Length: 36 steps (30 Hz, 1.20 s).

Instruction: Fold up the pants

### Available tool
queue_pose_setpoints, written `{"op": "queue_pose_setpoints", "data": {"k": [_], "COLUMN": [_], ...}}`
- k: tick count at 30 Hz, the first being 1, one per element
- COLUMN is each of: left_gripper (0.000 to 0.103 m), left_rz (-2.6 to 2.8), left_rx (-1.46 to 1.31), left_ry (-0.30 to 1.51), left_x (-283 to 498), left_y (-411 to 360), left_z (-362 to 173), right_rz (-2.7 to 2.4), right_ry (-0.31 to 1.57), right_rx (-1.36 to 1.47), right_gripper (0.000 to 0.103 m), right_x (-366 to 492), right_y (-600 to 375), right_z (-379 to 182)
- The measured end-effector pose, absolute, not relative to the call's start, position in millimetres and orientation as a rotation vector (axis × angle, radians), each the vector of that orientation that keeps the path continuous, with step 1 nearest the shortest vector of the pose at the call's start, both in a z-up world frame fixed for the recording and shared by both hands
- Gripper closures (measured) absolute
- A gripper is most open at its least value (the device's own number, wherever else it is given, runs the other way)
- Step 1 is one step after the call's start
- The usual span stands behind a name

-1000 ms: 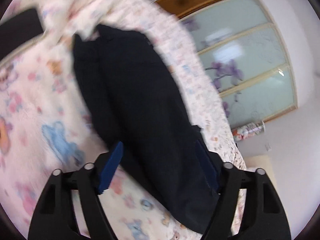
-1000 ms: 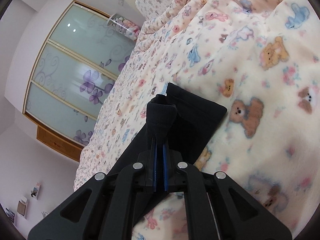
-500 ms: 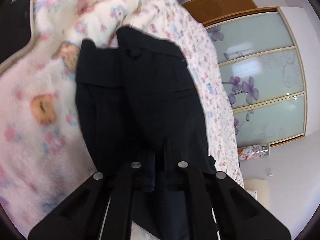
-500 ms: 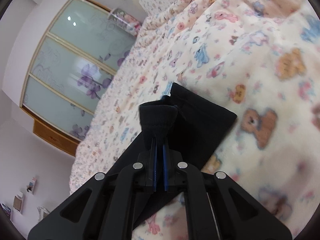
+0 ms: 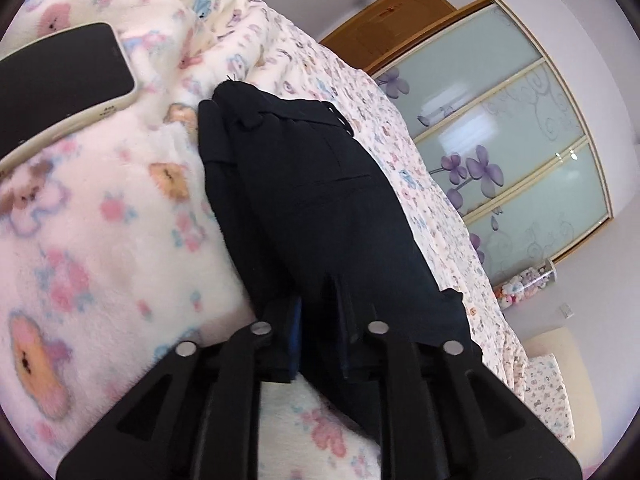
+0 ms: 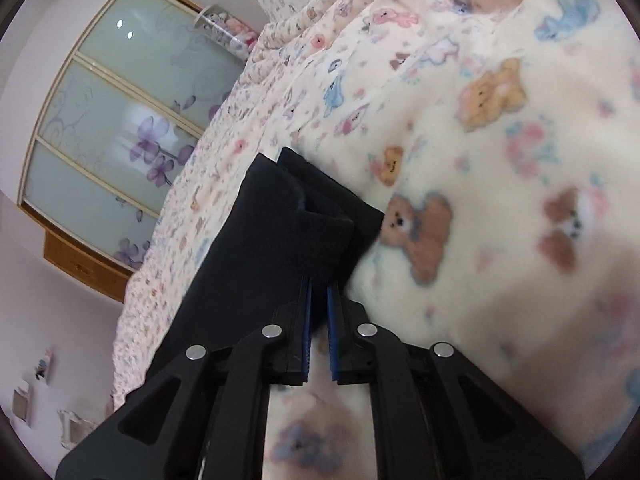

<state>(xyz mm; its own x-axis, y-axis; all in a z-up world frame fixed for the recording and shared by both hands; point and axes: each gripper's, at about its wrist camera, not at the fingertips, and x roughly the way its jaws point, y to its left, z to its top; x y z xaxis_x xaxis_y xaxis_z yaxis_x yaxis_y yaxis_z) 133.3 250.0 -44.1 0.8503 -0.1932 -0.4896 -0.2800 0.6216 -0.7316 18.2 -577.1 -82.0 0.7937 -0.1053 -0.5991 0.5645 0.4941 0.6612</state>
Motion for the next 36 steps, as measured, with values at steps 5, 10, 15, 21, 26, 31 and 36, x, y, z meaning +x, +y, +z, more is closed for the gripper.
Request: {"op": "queue_pose_setpoints", "data": {"k": [5,10,15,21,26,31,36], "left_gripper": [0.045,0.024,0.019,0.018,0.014,0.012,0.011], "left_rz": [-0.026,-0.064,-0.129,-0.209,-0.225,-0.231,-0.231], "left_rx": [-0.843,-0.777,-0.825,-0.863,-0.855,-0.849,-0.847], "left_ry": [0.517,0.471,0.408,0.336,0.331,0.331,0.332], "left_x": [132,136,130,123,125,127,129], "left_y": [241,228,233,239,237,235,235], "left_z": [-38,-31,-36,-43,-44,-44,-45], "right_rz": [-0.526,-0.287,0.260,0.428,0.437,0.414,0.378], "right_ry": [0.458,0.439,0.683,0.899,1.061,1.101,1.011], "right_rx": [0.944,0.577,0.176,-0.150,-0.282,-0.293,-0.323], "right_gripper": [0.080,0.036,0.036,0.041,0.044,0.083,0.096], "right_x": [0,51,161,240,268,276,277], "right_y": [-567,-499,-373,-301,-292,-304,-306], "right_z": [-48,12,18,-18,-44,-56,-48]}}
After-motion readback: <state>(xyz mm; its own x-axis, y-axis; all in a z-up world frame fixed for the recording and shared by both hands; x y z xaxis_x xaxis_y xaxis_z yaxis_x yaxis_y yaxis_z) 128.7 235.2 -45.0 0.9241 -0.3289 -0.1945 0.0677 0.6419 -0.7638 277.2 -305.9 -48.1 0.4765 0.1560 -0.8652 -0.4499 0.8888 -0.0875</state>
